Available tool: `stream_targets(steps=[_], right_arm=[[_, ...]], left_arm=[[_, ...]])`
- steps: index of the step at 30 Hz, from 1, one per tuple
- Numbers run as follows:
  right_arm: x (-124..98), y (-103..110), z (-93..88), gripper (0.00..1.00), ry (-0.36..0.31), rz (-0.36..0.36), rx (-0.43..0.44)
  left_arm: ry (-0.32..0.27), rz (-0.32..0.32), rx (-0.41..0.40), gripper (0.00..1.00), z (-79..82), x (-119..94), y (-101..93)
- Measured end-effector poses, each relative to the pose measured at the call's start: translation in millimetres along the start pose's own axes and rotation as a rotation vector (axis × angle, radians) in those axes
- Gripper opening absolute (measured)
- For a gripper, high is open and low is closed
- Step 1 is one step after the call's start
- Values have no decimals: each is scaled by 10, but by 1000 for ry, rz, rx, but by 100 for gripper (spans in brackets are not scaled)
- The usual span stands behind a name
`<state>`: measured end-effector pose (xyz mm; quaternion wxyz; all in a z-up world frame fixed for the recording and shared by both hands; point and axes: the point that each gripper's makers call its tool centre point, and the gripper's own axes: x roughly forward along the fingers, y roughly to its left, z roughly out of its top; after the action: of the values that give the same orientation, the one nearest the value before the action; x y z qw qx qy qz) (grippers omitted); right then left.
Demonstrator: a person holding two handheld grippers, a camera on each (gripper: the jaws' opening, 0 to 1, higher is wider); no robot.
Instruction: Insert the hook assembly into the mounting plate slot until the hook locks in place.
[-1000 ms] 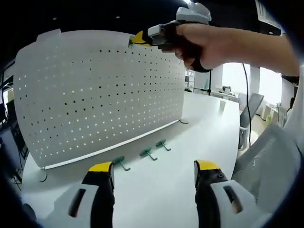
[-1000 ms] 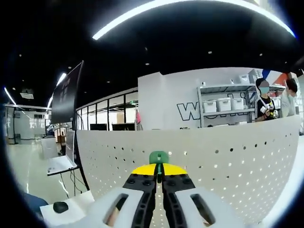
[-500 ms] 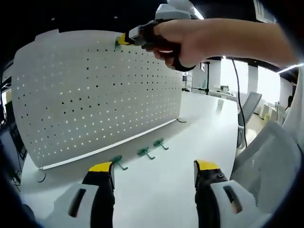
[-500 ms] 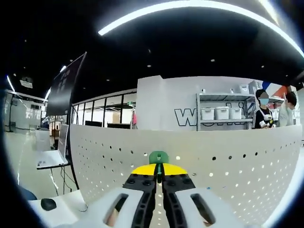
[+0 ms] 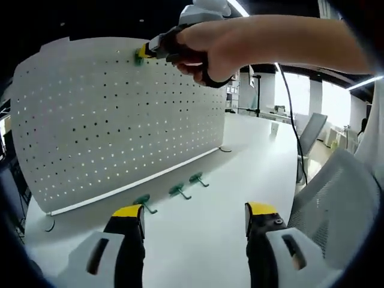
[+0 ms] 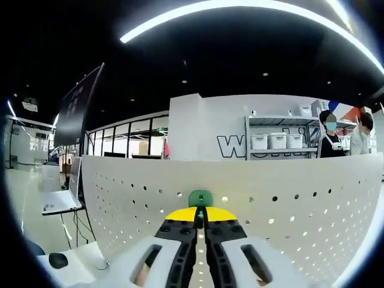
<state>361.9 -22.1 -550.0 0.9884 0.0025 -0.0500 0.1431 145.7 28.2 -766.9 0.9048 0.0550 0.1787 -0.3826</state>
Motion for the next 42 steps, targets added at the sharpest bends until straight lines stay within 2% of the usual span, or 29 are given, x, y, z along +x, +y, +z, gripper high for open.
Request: stream_targets(steps=[8,13,15,16,22,30,34,37,39,42], right_arm=[[37,6,-3,1,23,-73,9],[26,-9,-12,1,24,-137,84],[34,-4,-7,1,33,-155,76],[36,-20,-32,1,37,-187,149],[31,5,-55,3,36,-223,137],[29,-4,-49,3,36,-203,145],[6,1,-46,5,21,-179,183],[13,50,-40,8,27,-123,143],[18,138,-20,15,16,-58,137],[-5,182,-30,23,24,-6,110]], left_arm=[[-18,27,-1,70,23,-24,59],[-20,29,-2,70,19,-23,62],[-21,29,-9,70,16,-23,64],[-22,30,-10,69,16,-23,67],[-28,35,-14,70,22,-28,80],[-26,37,-15,69,17,-30,89],[-23,39,-17,69,13,-34,92],[-22,38,-14,69,12,-36,89],[-19,40,-13,69,8,-35,94],[-16,42,-13,69,1,-34,104]])
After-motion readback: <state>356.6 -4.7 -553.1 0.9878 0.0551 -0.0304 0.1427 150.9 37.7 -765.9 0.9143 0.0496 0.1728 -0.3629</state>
